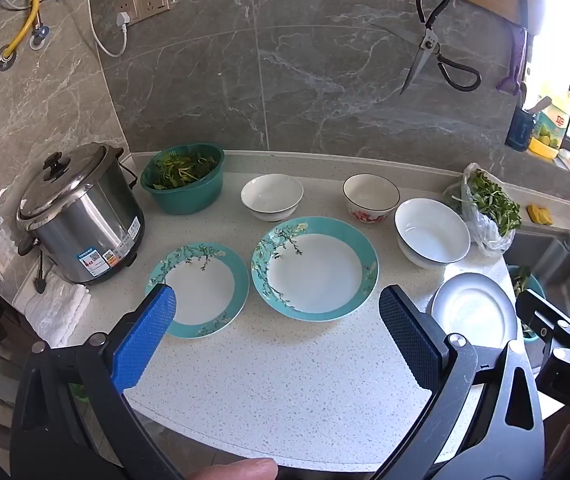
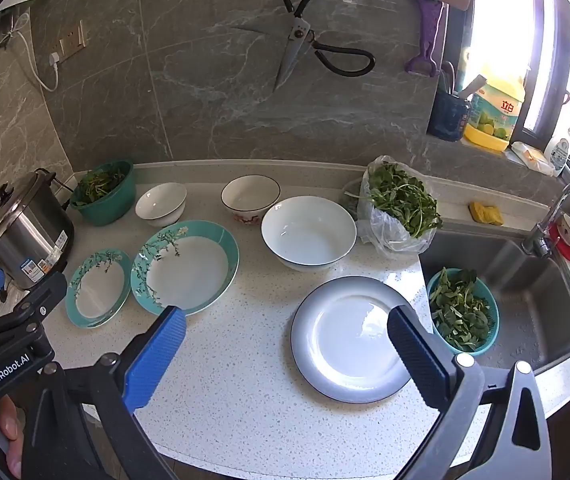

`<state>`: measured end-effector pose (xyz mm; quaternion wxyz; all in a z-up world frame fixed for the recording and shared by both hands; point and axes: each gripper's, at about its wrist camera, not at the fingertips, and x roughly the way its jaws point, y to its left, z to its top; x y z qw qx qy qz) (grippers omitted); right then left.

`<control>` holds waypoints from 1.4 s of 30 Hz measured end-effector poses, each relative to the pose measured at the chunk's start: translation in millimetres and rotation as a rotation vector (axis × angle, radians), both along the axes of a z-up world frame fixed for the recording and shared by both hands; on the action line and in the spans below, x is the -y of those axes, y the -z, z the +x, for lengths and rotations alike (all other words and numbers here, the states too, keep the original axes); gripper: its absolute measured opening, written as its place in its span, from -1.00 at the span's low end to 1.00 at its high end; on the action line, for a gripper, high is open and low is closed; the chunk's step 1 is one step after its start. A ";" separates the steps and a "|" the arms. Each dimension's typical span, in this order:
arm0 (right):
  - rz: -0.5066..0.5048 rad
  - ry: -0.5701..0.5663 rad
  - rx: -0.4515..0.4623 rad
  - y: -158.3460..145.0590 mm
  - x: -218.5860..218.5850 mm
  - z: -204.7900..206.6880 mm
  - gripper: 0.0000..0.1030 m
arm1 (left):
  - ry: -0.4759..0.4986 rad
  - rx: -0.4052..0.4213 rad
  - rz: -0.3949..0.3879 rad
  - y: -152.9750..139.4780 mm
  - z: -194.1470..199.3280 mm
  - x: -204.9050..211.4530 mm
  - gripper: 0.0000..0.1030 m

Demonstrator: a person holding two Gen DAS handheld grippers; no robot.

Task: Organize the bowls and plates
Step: 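Move the right gripper to the grey-rimmed white plate's rim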

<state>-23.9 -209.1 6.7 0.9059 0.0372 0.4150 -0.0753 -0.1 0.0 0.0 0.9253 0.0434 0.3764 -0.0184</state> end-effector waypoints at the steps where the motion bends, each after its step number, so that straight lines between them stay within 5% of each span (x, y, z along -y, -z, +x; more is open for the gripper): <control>1: 0.000 0.000 0.000 -0.7 -0.3 0.1 1.00 | 0.001 0.000 0.000 0.0 0.0 0.0 1.00; 10: 0.029 0.018 -0.012 6.4 5.2 -6.6 1.00 | 0.036 -0.038 -0.017 14.6 9.7 1.0 1.00; 16: 0.236 0.123 -0.015 35.7 62.7 -34.7 1.00 | 0.139 -0.198 -0.141 76.8 27.0 6.7 1.00; 20: 0.347 0.197 -0.034 63.5 115.0 -56.6 1.00 | 0.225 -0.347 -0.292 132.9 46.1 25.0 1.00; 29: 0.628 0.130 -0.093 145.1 209.5 -21.7 0.91 | 0.382 -0.373 -0.184 186.6 80.4 127.1 1.00; 32: 0.664 0.084 -0.122 166.3 236.3 -6.5 0.85 | 0.325 -0.464 -0.126 196.1 93.2 155.9 1.00; 37: 0.685 0.060 -0.178 190.2 270.3 9.2 0.78 | 0.254 -0.543 -0.144 219.3 103.3 172.7 0.98; 42: 0.757 -0.004 -0.191 206.4 281.8 16.3 0.51 | 0.262 -0.542 -0.150 225.6 111.3 195.4 0.97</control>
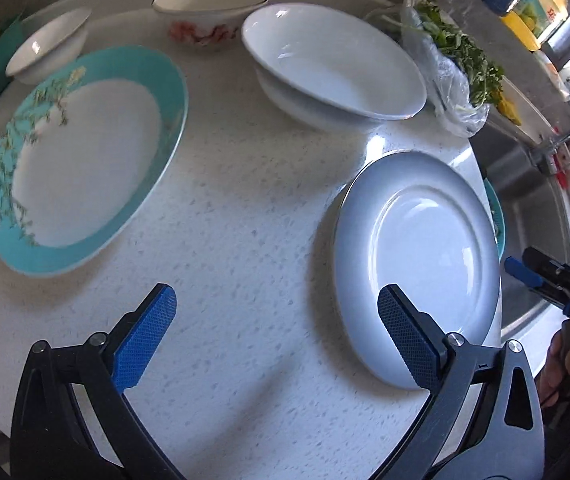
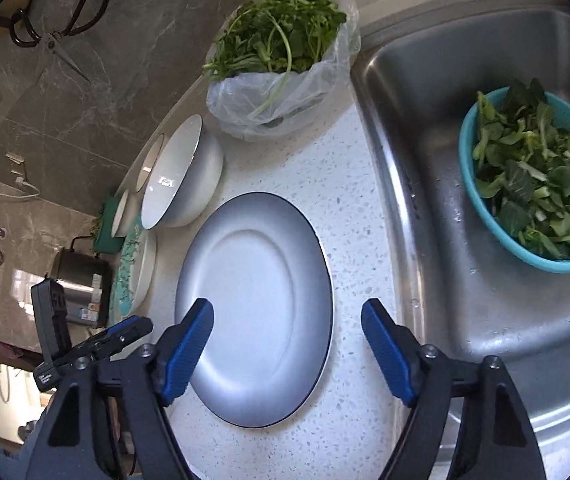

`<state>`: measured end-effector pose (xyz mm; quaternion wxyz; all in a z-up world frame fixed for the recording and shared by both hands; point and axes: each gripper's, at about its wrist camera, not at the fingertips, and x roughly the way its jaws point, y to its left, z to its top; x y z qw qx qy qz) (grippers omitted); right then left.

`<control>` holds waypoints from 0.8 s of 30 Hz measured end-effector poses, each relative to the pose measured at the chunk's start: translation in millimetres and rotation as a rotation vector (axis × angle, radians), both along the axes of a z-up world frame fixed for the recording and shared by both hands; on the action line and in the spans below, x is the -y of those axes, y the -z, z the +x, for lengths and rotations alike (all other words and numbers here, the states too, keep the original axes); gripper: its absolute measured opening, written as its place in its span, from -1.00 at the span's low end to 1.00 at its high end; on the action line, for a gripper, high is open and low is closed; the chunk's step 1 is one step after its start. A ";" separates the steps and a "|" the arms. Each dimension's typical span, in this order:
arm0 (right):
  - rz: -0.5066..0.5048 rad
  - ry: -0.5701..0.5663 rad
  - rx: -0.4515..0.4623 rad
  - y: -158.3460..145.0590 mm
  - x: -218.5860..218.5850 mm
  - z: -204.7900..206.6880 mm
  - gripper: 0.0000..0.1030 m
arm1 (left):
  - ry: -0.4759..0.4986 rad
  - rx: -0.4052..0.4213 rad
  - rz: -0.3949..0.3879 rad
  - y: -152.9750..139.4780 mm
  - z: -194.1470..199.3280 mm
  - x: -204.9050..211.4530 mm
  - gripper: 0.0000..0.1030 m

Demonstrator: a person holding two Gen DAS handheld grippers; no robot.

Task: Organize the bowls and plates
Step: 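Move the right gripper to the grey-rimmed white plate's rim, then close the right gripper on the grey-rimmed plate's rim and lift it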

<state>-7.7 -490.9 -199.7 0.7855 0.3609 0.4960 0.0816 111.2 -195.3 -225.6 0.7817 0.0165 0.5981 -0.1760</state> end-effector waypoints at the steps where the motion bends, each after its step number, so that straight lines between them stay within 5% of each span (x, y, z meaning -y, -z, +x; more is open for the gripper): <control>1: 0.008 -0.006 0.004 2.2 1.3 1.6 0.49 | 0.016 0.015 0.000 -1.8 2.3 6.7 0.97; 3: 0.034 -0.009 0.000 7.8 4.0 3.6 0.40 | 0.045 0.012 -0.020 -3.7 8.9 14.5 0.93; 11: 0.126 -0.034 -0.010 23.4 11.4 9.0 0.11 | 0.081 -0.095 -0.098 20.4 25.4 19.3 -0.30; 24: 0.159 -0.098 -0.065 26.7 9.5 19.1 -0.02 | 0.199 -0.164 -0.185 34.0 39.8 38.3 -0.31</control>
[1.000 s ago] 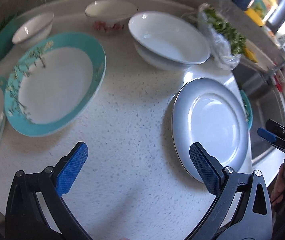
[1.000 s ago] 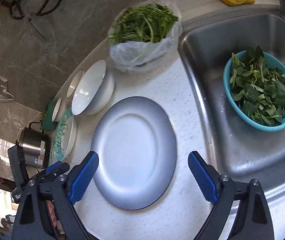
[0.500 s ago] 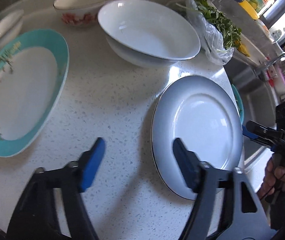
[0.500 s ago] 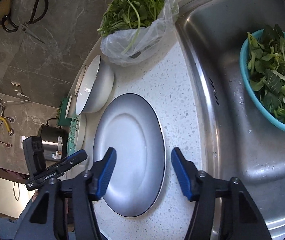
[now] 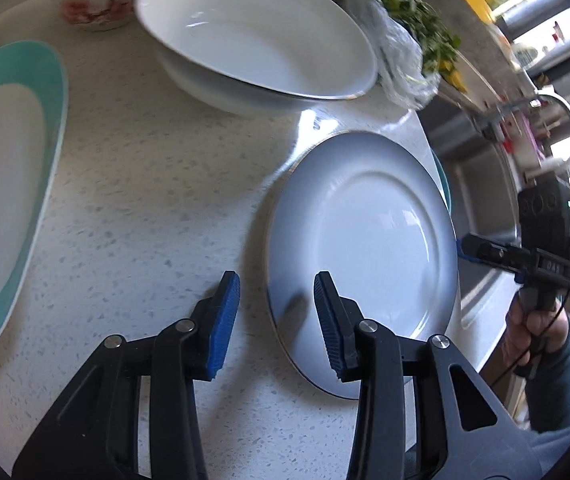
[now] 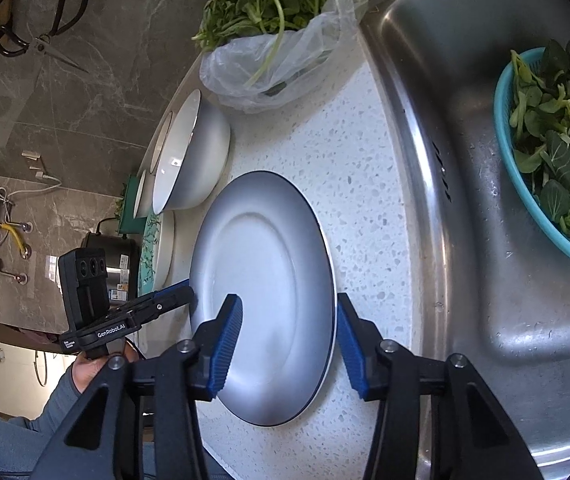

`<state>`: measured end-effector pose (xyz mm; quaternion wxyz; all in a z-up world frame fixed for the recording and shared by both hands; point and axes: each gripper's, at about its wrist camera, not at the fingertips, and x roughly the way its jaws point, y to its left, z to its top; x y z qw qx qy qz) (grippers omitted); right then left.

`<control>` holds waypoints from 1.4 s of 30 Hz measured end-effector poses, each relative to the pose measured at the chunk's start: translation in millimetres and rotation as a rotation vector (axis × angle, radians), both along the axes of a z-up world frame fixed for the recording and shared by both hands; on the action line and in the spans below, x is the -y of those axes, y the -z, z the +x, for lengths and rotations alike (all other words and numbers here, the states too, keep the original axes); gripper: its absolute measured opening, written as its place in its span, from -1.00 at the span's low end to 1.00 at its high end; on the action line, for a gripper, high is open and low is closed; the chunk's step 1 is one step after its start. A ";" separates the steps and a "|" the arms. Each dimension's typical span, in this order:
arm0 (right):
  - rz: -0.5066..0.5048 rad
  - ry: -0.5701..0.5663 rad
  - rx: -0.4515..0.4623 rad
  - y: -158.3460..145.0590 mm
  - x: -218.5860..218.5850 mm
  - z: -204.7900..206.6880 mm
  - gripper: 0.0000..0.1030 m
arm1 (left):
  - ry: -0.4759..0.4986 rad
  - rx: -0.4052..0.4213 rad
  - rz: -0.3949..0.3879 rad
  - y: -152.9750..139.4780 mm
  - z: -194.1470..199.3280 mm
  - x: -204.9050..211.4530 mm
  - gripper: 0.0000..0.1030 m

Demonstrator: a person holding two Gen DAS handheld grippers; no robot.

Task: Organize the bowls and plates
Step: 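Close the right gripper on the grey-rimmed plate's rim and lift it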

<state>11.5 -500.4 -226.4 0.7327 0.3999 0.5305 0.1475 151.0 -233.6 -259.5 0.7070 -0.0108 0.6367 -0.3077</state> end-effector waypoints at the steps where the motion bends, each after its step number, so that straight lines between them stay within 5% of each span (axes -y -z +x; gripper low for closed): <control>1: 0.001 -0.001 -0.001 -0.1 0.3 0.1 -0.02 | 0.013 -0.002 -0.003 2.2 1.3 4.4 -0.31; 5: 0.013 0.000 -0.027 0.9 1.9 1.2 -0.03 | 0.032 0.004 0.013 5.1 2.6 13.4 -0.58; 11: -0.048 -0.025 -0.033 -5.2 -5.3 2.2 -0.05 | 0.055 0.020 0.028 6.7 -6.2 3.6 -0.58; 13: -0.104 -0.054 -0.034 -8.6 -9.3 2.5 -0.20 | 0.063 0.028 0.036 7.0 -6.7 6.8 -0.58; 15: -0.181 -0.072 -0.049 -9.4 -10.7 2.6 -0.63 | 0.063 0.033 0.041 6.0 -7.4 6.0 -0.58; 42: -0.197 -0.076 -0.064 -23.1 -33.3 2.1 -0.63 | 0.011 0.063 0.067 -13.3 -22.8 -24.7 -0.59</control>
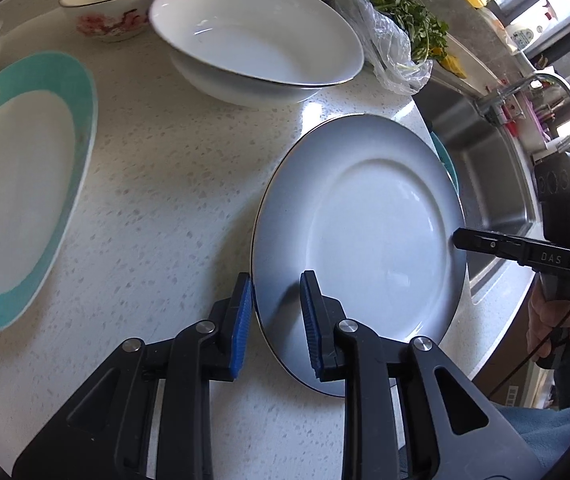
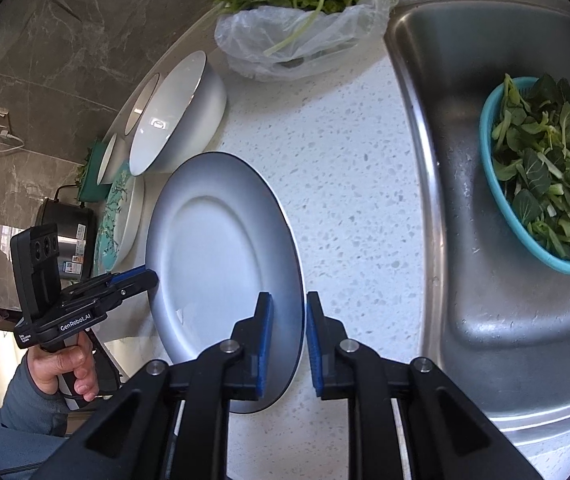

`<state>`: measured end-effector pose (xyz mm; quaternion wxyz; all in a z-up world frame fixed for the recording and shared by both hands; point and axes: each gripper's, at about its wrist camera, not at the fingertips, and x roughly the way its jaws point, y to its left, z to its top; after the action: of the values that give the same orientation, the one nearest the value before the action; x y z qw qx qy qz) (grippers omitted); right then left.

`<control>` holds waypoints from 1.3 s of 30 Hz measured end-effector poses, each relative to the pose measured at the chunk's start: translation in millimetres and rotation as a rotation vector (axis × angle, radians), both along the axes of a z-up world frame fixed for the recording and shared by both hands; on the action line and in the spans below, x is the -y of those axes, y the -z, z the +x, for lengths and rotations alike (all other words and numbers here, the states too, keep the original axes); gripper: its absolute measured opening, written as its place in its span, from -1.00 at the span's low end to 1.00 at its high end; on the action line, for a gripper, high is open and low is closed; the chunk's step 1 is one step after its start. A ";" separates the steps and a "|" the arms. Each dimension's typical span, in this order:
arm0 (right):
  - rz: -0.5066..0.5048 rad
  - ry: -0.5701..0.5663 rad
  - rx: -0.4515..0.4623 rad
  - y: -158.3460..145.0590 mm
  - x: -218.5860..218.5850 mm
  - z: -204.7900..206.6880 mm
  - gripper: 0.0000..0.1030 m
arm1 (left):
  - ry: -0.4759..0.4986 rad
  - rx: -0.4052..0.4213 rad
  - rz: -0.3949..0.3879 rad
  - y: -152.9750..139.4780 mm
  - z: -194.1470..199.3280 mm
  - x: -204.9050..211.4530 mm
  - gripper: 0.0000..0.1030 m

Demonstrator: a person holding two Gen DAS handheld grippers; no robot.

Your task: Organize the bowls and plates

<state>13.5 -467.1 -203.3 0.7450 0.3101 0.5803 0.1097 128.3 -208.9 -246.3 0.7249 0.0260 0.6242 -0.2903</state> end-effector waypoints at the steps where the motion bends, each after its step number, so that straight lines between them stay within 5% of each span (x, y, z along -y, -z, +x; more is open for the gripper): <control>1: 0.005 0.003 -0.006 0.2 -3.1 -0.3 -0.63 | -0.005 -0.002 0.000 -1.1 -1.0 -3.7 -0.59; 16: 0.027 -0.058 -0.036 -21.5 -81.5 -1.9 -0.62 | -0.066 -0.005 0.013 -35.3 -39.4 -120.6 -0.59; 25: 0.054 -0.102 -0.087 -0.9 -149.0 2.7 -0.62 | -0.108 -0.030 0.045 -23.7 -58.2 -217.4 -0.59; 39: 0.010 -0.083 -0.122 11.9 -182.9 7.0 -0.60 | -0.089 -0.055 0.045 -3.7 -56.6 -294.3 -0.57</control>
<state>20.5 -284.2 -215.2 0.7017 0.2956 0.6363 0.1242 71.7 85.4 -242.5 0.7188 0.0064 0.6508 -0.2444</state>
